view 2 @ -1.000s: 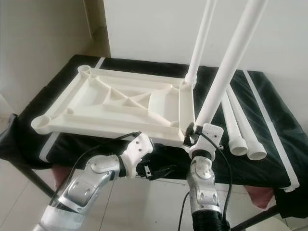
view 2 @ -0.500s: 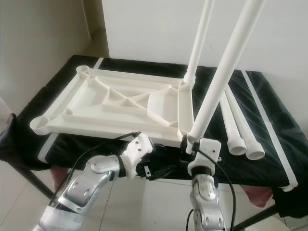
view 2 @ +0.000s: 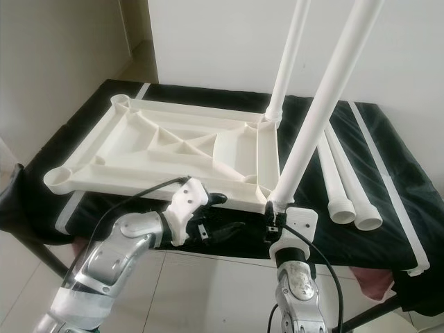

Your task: Building children table

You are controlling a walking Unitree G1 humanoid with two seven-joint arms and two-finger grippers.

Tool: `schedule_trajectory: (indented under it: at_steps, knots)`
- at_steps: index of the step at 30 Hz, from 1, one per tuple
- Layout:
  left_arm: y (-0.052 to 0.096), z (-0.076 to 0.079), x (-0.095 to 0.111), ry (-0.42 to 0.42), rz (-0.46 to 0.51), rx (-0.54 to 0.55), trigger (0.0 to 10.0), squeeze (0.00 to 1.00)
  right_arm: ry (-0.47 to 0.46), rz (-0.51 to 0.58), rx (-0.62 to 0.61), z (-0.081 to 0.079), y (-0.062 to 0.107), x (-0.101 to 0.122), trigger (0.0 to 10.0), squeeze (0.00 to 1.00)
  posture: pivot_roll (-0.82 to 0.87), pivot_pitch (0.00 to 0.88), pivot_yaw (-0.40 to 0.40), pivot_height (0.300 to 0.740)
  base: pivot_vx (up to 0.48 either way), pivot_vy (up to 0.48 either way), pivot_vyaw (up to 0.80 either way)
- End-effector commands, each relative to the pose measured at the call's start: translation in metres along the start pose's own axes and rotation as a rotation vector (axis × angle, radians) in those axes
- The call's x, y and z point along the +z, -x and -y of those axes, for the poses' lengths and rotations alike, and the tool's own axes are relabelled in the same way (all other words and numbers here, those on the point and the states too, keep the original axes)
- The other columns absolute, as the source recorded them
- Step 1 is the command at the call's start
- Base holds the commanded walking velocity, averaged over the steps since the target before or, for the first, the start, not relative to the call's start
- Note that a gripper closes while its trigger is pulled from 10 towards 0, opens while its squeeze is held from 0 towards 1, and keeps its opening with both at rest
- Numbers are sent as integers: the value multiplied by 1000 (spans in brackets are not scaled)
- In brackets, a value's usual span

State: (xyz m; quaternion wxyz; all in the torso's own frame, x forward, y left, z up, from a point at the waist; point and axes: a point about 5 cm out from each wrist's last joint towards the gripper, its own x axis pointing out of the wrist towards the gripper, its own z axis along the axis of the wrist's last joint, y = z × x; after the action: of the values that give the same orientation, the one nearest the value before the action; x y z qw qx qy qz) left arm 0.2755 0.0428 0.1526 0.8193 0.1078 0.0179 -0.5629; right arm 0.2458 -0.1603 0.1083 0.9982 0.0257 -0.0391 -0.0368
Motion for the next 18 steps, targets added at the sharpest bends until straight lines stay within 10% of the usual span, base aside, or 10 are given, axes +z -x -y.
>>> schedule_trajectory:
  at_steps: [1,3,5,6,7,18]
  knots:
    - [-1,-7,-2,1,-17,78,10000,0,-14,-14,25,-3,-1,-1,0,0,-1,6,-30,740,0,0,0]
    - [0,-9,-2,8,-18,96,10000,0,-18,-21,36,-5,-2,-2,0,0,1,7,-29,740,0,0,0]
    - [0,-13,-4,18,-29,125,10000,0,-17,-35,50,-7,-5,-5,6196,0,3,8,-28,740,0,0,0]
    - [0,-13,-4,18,-29,125,10000,0,-17,-35,50,-7,-5,-5,6196,0,3,8,-28,740,0,0,0]
    - [0,-17,-7,24,-50,156,10000,0,-23,-46,64,-7,-8,-6,10000,0,4,10,-29,740,0,0,0]
    - [5,-48,-24,63,-190,366,10000,0,6,-20,-33,24,-34,1,10000,0,1,8,-24,740,0,0,0]
